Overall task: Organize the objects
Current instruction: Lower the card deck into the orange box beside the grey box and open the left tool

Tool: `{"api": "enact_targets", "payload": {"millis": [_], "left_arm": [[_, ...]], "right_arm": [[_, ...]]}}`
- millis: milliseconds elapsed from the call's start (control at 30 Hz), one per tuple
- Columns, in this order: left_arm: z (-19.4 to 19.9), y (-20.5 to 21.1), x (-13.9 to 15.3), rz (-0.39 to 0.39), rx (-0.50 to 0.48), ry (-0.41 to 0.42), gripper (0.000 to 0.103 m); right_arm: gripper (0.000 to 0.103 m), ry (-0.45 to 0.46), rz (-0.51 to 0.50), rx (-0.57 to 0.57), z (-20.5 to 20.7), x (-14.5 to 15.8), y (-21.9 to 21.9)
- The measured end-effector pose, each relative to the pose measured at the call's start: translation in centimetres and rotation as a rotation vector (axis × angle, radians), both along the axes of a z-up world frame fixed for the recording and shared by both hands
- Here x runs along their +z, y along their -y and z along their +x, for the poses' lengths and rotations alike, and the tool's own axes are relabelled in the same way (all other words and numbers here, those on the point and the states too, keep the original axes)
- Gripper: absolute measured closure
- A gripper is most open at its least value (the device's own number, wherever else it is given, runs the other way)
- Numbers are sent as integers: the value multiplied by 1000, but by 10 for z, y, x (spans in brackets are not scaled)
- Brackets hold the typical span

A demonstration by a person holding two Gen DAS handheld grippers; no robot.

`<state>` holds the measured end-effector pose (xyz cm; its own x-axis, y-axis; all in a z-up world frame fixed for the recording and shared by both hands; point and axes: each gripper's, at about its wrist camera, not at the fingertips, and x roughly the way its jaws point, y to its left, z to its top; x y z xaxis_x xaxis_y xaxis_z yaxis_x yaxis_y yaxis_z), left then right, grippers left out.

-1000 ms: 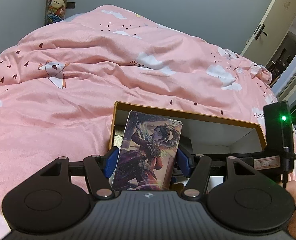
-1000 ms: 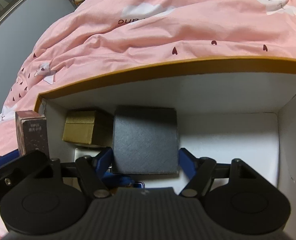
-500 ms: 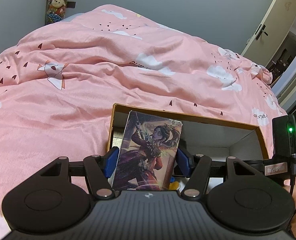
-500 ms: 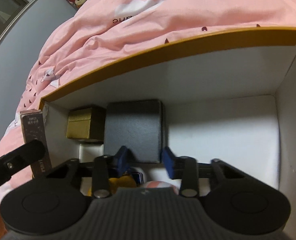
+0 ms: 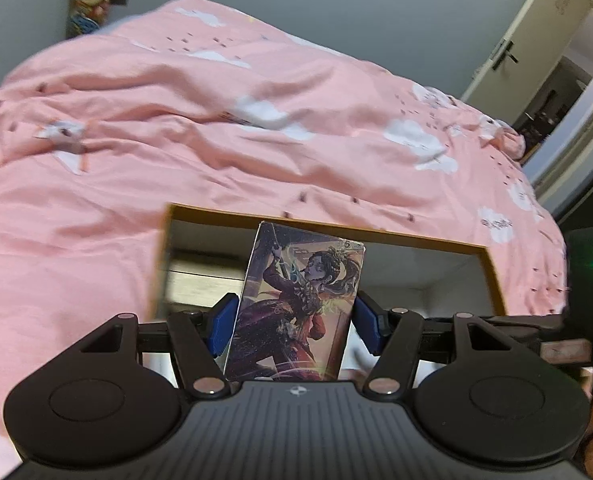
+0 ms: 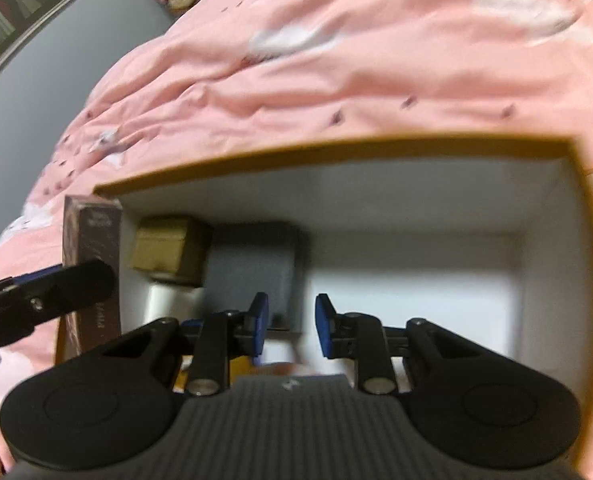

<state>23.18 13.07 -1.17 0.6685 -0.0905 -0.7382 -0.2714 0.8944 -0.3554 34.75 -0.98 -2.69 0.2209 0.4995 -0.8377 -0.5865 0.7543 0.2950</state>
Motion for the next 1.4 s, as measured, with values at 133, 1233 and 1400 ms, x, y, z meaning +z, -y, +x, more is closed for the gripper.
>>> {"api": "enact_targets", "payload": {"millis": [133, 1233, 1400], "left_arm": [[21, 21, -10, -58, -21, -25, 32], [82, 53, -53, -108, -127, -164, 30], [62, 43, -39, -21, -141, -176, 41]], "right_arm": [[78, 78, -50, 7, -5, 20, 22], [76, 194, -277, 274, -9, -12, 19], [59, 195, -292, 356, -15, -10, 19]]}}
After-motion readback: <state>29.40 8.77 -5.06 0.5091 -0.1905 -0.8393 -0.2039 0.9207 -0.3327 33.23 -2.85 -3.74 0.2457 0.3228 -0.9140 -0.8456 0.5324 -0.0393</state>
